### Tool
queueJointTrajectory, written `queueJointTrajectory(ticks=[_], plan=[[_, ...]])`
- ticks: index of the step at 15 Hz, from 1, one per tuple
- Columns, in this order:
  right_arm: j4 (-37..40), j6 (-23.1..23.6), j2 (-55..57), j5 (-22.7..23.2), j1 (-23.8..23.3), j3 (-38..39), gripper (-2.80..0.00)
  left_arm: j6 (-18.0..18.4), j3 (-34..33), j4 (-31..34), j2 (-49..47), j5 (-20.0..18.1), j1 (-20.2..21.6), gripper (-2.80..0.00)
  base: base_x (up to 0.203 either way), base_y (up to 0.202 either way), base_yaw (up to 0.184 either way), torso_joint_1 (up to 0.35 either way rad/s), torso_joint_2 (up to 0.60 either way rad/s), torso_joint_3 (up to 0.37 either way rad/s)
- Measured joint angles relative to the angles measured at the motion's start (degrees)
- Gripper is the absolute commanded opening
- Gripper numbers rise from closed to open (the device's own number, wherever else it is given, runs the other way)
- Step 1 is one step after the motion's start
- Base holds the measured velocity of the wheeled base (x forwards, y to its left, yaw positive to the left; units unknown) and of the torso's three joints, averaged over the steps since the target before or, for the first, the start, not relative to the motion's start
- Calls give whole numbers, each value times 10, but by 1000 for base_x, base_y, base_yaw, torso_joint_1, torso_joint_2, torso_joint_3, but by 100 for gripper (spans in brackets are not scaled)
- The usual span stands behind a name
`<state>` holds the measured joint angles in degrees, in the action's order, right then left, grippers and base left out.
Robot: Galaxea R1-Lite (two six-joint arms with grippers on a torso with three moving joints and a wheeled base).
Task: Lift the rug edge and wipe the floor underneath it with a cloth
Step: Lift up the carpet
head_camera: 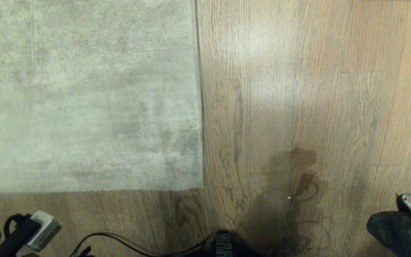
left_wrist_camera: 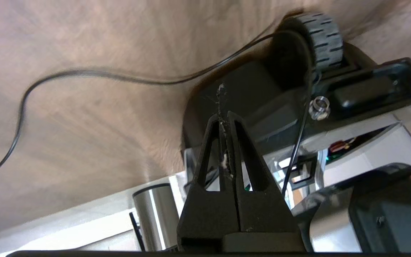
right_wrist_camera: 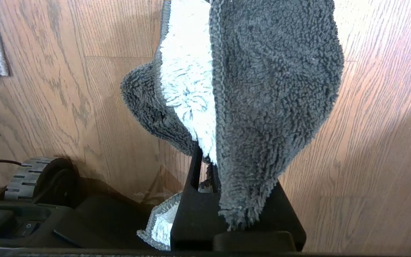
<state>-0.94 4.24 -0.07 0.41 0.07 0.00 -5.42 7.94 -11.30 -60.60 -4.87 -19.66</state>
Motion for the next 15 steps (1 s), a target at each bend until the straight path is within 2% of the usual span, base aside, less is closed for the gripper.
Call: queueJointTrajectory(ticks=[9,11,13,15], plan=[[0,0,0,0,0,0,-280,-5,7,-287,-278,-3,-77,-280,0,0,0,0,0,0],[0,0,0,0,0,0,-280,-20,13,-342,-324,-1,-101,-280,0,0,0,0,0,0],[0,0,0,0,0,0,-280,-41,26,-362,-357,7,-126,-280,0,0,0,0,0,0],[0,0,0,0,0,0,-280,-44,43,-364,-383,23,-139,-280,0,0,0,0,0,0]])
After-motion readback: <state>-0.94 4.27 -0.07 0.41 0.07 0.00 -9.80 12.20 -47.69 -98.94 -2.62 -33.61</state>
